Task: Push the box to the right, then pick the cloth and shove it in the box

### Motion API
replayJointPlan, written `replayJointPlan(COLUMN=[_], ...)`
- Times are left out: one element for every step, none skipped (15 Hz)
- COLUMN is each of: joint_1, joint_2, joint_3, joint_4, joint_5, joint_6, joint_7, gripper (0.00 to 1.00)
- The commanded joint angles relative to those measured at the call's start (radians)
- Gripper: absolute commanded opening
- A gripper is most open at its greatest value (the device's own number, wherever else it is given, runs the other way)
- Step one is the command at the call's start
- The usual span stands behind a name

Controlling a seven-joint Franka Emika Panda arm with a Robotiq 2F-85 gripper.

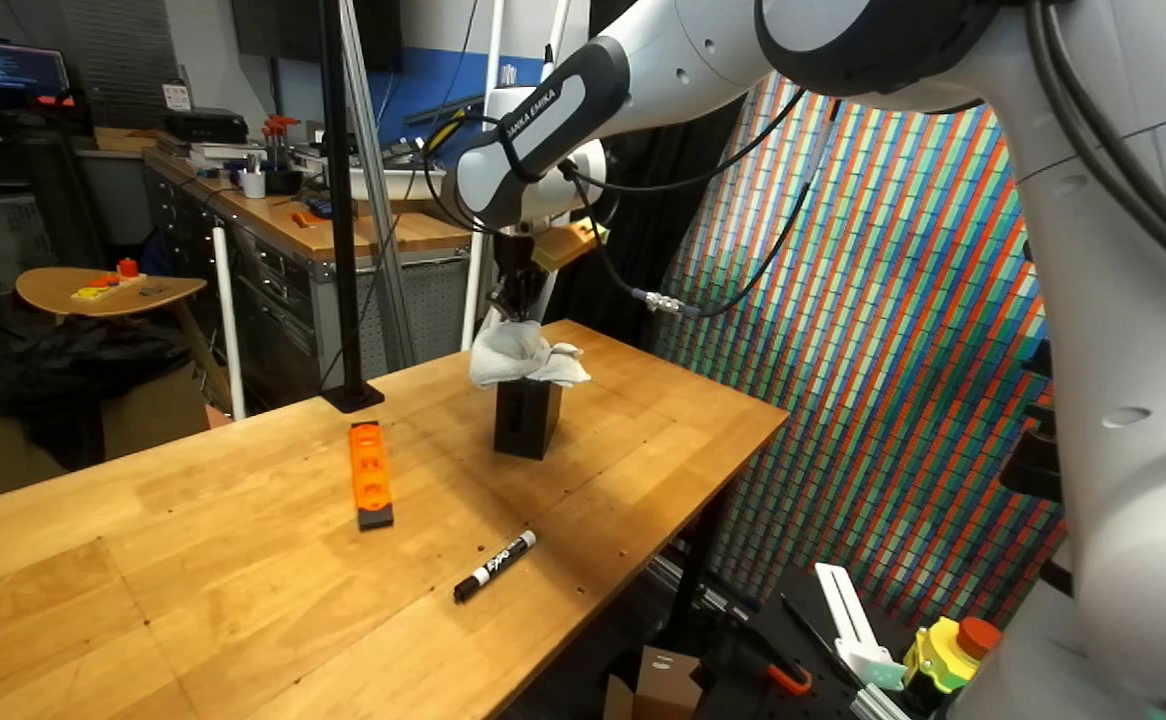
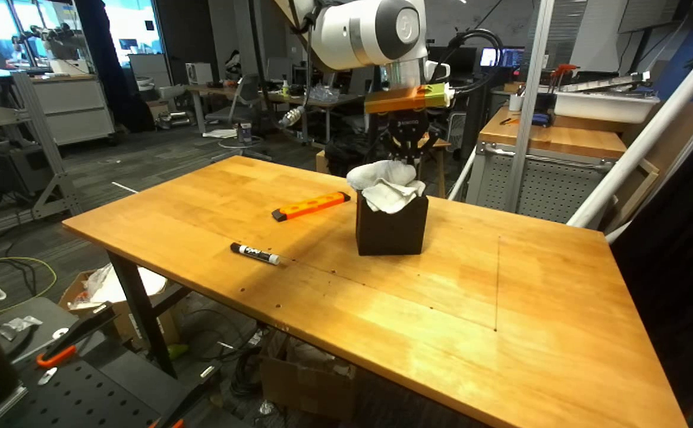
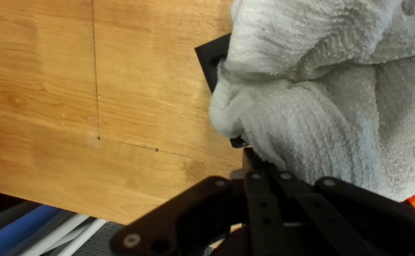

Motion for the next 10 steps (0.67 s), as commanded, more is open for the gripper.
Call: replayJointPlan(joint_1=[0.002, 0.000, -0.001, -0.003, -0.004, -0.006, -0.008, -0.009, -0.009, -0.008], joint_2=[-0.066, -0.071, -0.075, -0.075, -0.076, -0.077, -0.075, -0.073, -0.071, -0.067], joint_3=[-0.012, -0.012, -0.013, -0.014, -0.015, -0.014, -0.014, -0.014, -0.013, -0.013], joint_4=[-0.089, -0.102, -0.114, -0.125, -0.134, -0.143, -0.147, -0.153, -0.155, -0.156], joint_5=[0.008, 0.012, 0.016, 0.019, 0.021, 0.025, 0.028, 0.031, 0.033, 0.033], joint_6=[0.039, 0.043, 0.046, 0.046, 0.045, 0.044, 0.040, 0.039, 0.037, 0.033], joint_7=[0.036, 0.042, 0.049, 0.055, 0.062, 0.067, 0.071, 0.074, 0.077, 0.080], gripper=[0.00, 0.00, 0.00, 0.00, 0.00, 0.00, 0.00, 0.00, 0.00, 0.00])
